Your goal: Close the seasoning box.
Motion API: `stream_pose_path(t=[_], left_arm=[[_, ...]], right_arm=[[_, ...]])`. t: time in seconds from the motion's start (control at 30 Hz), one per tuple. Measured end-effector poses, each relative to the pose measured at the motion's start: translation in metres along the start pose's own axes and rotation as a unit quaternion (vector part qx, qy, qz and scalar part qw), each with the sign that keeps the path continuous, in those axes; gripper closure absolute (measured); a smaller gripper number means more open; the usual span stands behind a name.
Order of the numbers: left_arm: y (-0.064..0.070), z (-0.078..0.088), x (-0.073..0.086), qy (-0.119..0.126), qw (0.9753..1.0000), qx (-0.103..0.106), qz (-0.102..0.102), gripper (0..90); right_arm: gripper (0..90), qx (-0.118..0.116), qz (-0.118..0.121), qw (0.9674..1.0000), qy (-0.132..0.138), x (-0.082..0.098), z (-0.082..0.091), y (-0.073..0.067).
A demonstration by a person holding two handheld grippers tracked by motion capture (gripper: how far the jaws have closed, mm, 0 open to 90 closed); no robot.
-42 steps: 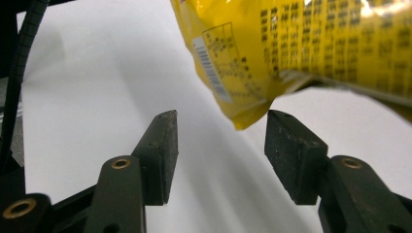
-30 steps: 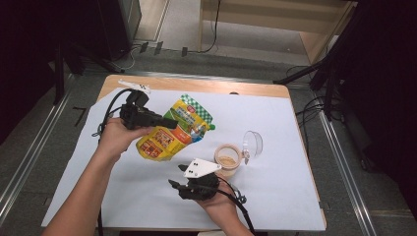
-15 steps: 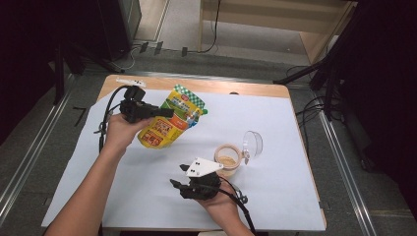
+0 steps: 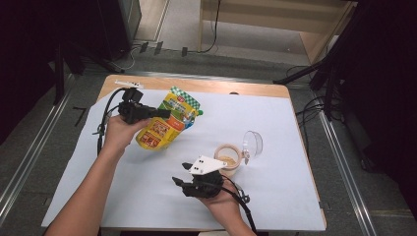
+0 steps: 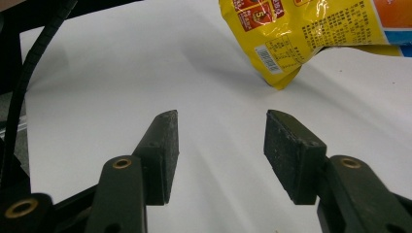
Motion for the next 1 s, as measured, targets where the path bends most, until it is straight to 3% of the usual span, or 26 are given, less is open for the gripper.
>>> stream_pose_path(t=[0.13, 0.5, 0.8, 1.0], left_arm=[[0.001, 0.002, 0.003, -0.006, 0.9999, -0.004, -0.013, 89.1], [-0.004, 0.018, 0.009, -0.002, 0.9999, -0.009, -0.012, 87.4], [-0.006, 0.033, 0.022, -0.004, 0.9996, -0.01, -0.025, 90.0], [-0.012, 0.046, 0.031, 0.002, 0.9996, -0.021, -0.016, 89.7]], right_arm=[[48.1, 0.0, 0.0, 1.0, -0.002, 0.0, -0.001, 0.0], [48.1, -0.001, 0.002, 1.0, 0.001, -0.001, 0.0, 0.001], [48.1, -0.006, 0.006, 1.0, 0.002, -0.004, -0.002, 0.0], [48.1, -0.006, 0.006, 1.0, 0.003, -0.006, -0.002, 0.002]])
Point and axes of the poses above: each handheld gripper's, and its own axes: z roughly backward along the jaws, x roughly out of its underside, y roughly to its right, the point moved 10 cm from there along -z, roughly forward along the jaws, and after that the axes turned 15 degrees about z, right-handed, at the moved point
